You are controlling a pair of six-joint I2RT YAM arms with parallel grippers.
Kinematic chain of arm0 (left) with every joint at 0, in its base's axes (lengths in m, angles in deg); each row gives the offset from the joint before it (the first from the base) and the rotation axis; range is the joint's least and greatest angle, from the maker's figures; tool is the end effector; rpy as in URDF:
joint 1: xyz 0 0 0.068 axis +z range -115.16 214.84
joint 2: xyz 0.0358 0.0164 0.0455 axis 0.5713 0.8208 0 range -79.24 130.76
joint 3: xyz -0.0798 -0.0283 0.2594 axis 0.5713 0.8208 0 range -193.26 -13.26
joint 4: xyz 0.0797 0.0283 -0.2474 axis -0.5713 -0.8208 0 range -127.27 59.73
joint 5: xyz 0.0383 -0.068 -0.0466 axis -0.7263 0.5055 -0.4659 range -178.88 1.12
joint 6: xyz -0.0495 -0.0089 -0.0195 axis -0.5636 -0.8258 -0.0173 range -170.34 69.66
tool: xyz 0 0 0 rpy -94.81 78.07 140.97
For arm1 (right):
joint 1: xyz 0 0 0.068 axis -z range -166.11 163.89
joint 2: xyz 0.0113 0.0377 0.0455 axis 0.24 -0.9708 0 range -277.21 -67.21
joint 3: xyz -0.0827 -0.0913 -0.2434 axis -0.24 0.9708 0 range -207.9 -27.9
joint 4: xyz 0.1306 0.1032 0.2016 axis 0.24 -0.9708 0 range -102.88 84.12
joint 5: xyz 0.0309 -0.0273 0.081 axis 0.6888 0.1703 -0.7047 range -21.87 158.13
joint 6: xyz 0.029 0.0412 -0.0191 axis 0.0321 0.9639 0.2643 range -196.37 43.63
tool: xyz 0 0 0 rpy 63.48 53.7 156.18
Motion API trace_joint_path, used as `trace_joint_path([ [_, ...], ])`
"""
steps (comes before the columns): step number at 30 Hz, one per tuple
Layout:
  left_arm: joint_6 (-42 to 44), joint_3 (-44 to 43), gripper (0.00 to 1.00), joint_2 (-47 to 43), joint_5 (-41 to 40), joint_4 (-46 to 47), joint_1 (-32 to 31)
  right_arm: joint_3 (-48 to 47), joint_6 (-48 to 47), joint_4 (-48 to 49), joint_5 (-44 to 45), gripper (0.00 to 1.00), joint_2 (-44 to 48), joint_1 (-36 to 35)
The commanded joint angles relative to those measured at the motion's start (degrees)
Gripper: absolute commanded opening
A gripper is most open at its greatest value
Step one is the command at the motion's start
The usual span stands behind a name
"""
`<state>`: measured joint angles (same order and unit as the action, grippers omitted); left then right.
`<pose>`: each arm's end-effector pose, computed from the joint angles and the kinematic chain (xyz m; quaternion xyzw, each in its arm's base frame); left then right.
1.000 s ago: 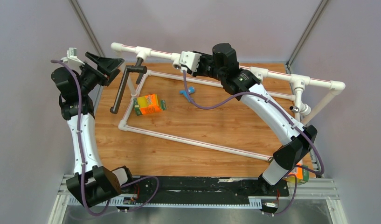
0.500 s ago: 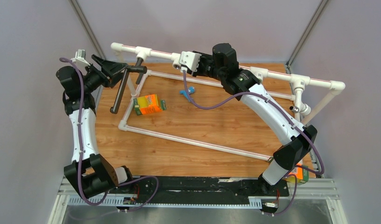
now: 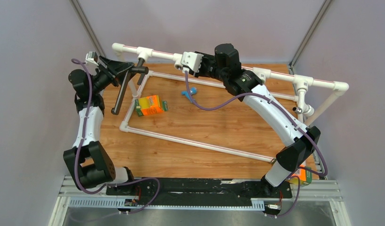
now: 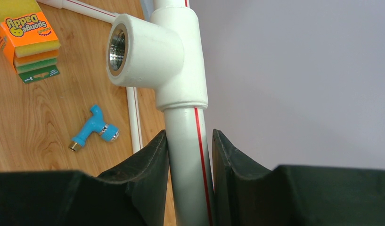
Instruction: Install the water faucets
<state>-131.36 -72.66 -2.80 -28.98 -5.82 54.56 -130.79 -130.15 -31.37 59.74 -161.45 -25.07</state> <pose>0.2937 0.0725 0.3675 -0.2011 0.6535 -0.6154 0.3921 0.2900 0.2412 0.4413 -0.6097 0.5210 -0.0184 0.5970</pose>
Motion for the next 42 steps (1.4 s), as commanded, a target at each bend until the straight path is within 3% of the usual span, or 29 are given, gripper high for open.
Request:
trace_joint_path([
  [1,-7.84,-0.28,0.77,0.63,1.19,12.28,-2.23,1.55,7.46,-6.50,-5.33,0.00,-0.86,-2.35],
  [5,-13.37,0.16,0.71,1.25,1.27,18.69,-3.38,1.55,7.46,-6.58,-5.15,0.00,-0.77,-2.35],
  [10,-14.17,0.51,0.55,0.55,0.84,19.06,-3.64,1.55,7.55,-6.58,-5.15,0.00,-0.77,-2.35],
  [12,-13.91,0.42,0.45,0.20,0.40,18.97,-3.64,1.47,7.55,-6.58,-5.15,0.00,-0.60,-2.35],
  [15,-12.16,-0.10,0.20,-0.42,-0.04,16.09,-3.64,1.55,7.55,-6.58,-5.24,0.00,-0.60,-2.35],
  [16,-9.72,-1.06,0.16,-0.51,-0.22,14.77,-3.64,1.55,7.55,-6.58,-5.15,0.00,-0.51,-2.35],
  [17,-8.30,-1.59,0.05,-1.03,-0.40,10.58,-3.64,1.55,7.55,-6.58,-5.15,0.00,-0.51,-2.35],
  [18,-4.46,-2.99,0.01,-1.30,-0.83,5.40,-3.64,1.55,7.55,-6.58,-5.15,0.00,-0.51,-2.35],
  [21,6.88,-9.04,0.00,-2.87,-3.72,-9.98,-3.99,1.55,7.55,-6.58,-5.07,0.00,-0.42,-2.35],
  [24,23.03,-16.43,0.00,-3.23,-8.82,-31.92,-4.61,1.47,7.64,-6.58,-5.15,0.00,-0.51,-2.35],
  [28,35.97,-24.70,0.00,-3.58,-18.74,-47.34,-8.03,1.29,7.72,-6.67,-5.24,0.00,-0.42,-2.44],
  [35,53.92,-32.88,0.00,-4.02,-45.35,-59.95,-22.09,1.20,7.72,-6.50,-5.07,0.00,-0.51,-2.70],
  [42,64.57,-38.86,0.00,-0.52,-65.77,-65.93,-36.75,0.59,7.72,-6.67,-4.71,0.00,-0.95,-3.23],
])
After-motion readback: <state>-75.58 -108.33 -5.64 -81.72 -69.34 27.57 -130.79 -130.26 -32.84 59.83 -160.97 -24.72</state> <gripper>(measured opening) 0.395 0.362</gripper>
